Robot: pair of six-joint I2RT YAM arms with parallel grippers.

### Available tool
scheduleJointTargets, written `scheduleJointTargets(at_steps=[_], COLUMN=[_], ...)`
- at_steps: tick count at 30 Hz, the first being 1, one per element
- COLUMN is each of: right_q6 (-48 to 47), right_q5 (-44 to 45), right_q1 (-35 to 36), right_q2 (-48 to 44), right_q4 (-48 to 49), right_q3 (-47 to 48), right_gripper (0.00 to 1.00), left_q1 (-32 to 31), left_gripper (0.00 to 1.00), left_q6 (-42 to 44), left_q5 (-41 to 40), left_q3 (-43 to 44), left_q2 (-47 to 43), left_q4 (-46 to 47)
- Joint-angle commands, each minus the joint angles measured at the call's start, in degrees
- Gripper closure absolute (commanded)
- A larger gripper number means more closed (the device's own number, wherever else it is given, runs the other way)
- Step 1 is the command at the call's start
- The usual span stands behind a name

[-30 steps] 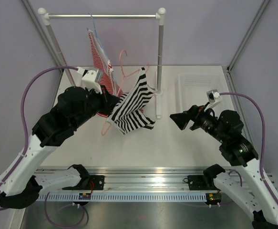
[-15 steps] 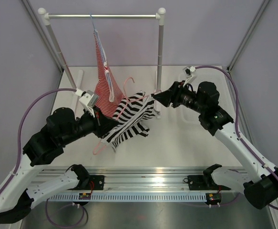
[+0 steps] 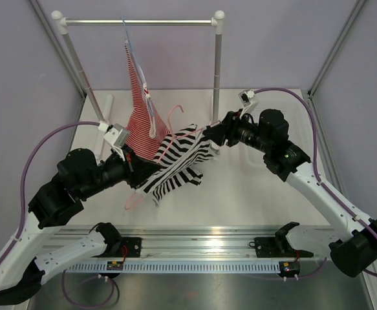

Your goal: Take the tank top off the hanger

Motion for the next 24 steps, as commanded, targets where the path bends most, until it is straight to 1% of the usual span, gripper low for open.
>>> scheduleJointTargets(at_steps=[1, 2, 3, 5, 7, 9, 12, 13, 14, 18, 22, 24], right_q6=[-1.5, -1.4, -1.3, -1.0, -0.9, -0.8, -1.1, -1.3, -1.9, -4.2, -6.7, -8.0], right_q5=[1.7, 1.6, 1.5, 1.0, 0.8, 0.7, 1.0, 1.5, 1.9, 6.4, 14.5, 16.9], right_q1=[0.7, 0.8, 0.8, 0.8, 1.0, 1.0, 1.0, 1.1, 1.0, 1.0, 1.0, 1.0], right_q2=[-1.6, -1.5, -1.5, -1.2, -1.2, -1.1, -1.2, -1.2, -1.7, -3.1, -3.2, -3.1], right_q4=[0.7, 0.8, 1.4, 1.6, 1.8, 2.1, 2.1, 1.9, 1.5, -0.9, -4.1, -5.1], right_q3=[-0.1, -0.1, -0.1, 0.4, 0.6, 0.4, 0.3, 0.4, 0.5, 0.6, 1.9, 2.1], right_gripper=[0.46, 0.47, 0.55, 0.61, 0.61, 0.66, 0.82, 0.92, 1.0, 1.0, 1.0, 1.0], left_q1=[-0.2, -0.2, -0.2, -0.2, -0.2, -0.2, -0.2, -0.2, -0.2, -0.2, -0.2, -0.2], left_gripper=[1.0, 1.0, 1.0, 1.0, 1.0, 1.0, 1.0, 1.0, 1.0, 1.0, 1.0, 1.0], left_q6=[-0.1, -0.1, -0.1, -0.1, -0.1, -0.2, -0.2, -0.1, -0.1, 1.0, 1.8, 2.2], left_q5=[1.1, 1.5, 1.7, 2.1, 2.1, 2.1, 2.1, 1.8, 1.3, -0.7, -0.9, -1.2], left_q3=[1.0, 1.1, 1.2, 1.3, 1.4, 1.3, 1.1, 1.1, 1.1, 1.1, 0.8, 0.6], left_q2=[-0.3, -0.2, 0.1, 0.2, 0.3, 0.2, 0.0, 0.0, 0.0, 0.0, -0.8, -1.6], left_q4=[5.2, 5.2, 5.5, 5.9, 6.3, 6.6, 6.9, 6.8, 6.6, 4.5, 3.5, 2.8])
